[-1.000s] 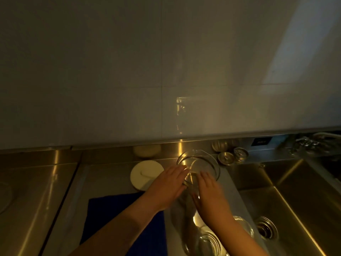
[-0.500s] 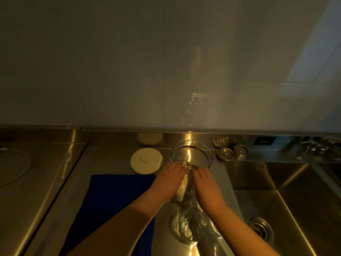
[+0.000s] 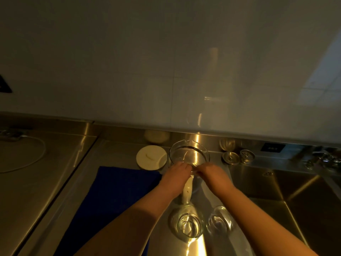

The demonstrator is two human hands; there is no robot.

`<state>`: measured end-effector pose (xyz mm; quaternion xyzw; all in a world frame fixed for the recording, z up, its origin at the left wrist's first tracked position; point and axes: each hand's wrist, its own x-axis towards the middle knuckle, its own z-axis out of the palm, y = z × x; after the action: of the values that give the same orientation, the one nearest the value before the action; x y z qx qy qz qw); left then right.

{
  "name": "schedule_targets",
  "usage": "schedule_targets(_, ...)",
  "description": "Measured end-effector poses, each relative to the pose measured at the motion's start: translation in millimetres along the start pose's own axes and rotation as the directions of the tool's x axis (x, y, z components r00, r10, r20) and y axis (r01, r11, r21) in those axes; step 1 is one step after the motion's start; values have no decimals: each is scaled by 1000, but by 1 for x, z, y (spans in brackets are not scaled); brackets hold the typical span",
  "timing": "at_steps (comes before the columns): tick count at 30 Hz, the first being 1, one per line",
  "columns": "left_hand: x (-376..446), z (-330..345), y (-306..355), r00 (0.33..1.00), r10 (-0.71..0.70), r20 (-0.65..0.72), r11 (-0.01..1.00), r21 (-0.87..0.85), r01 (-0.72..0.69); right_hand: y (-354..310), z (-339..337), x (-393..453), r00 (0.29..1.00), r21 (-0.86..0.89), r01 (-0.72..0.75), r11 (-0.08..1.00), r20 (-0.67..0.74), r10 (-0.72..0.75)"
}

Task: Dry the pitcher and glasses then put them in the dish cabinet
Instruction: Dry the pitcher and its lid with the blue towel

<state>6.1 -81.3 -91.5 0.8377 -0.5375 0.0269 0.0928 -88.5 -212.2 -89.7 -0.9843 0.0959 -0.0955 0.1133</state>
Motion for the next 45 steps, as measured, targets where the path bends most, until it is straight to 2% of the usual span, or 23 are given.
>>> schedule_targets(4, -6, -4, 0, 999, 29, 16, 999, -37, -28, 6, -2, -1, 997, 10, 71, 997, 28, -71)
schedule_targets(7, -11, -3, -5, 996, 84, 18, 996, -10, -84, -2, 7, -11, 994, 99, 84, 991, -85, -76)
schedule_targets(10, -15, 0, -17, 998, 61, 6, 997, 47, -61, -22, 17, -19, 981, 160, 86, 983, -187, -56)
schedule_targets(17, -24, -1, -29, 996, 78, -30, 996, 54, -77, -40, 26, -12, 969, 172, 77, 982, -244, -33)
schedule_targets(22, -31, 1, -25, 996, 85, -18, 994, 70, -84, -20, 25, -16, 983, 189, -11, 982, -176, 45)
schedule_targets(27, -36, 2, -19, 994, 105, -17, 994, 13, -105, 1, 10, -9, 994, 78, 102, 992, -44, -99)
schedule_targets(31, -32, -2, -9, 992, 126, 1, 989, -83, -125, 23, -10, -3, 989, 24, 131, 991, 62, -133)
schedule_targets(33, -29, -4, -1, 990, 137, 19, 988, -75, -135, 31, -14, -5, 991, 18, 122, 992, 45, -123)
schedule_targets(37, -27, -2, 3, 986, 166, 17, 986, 19, -166, 21, 2, -27, 986, 1, 137, 991, -91, -136)
schedule_targets(42, -24, 6, 1, 980, 198, 36, 956, 216, -201, 11, 30, -39, 996, -16, 61, 998, -68, -62)
schedule_targets(45, -22, 4, 6, 982, 188, 29, 959, 209, -190, 9, 34, -40, 995, -26, 27, 999, -98, -29)
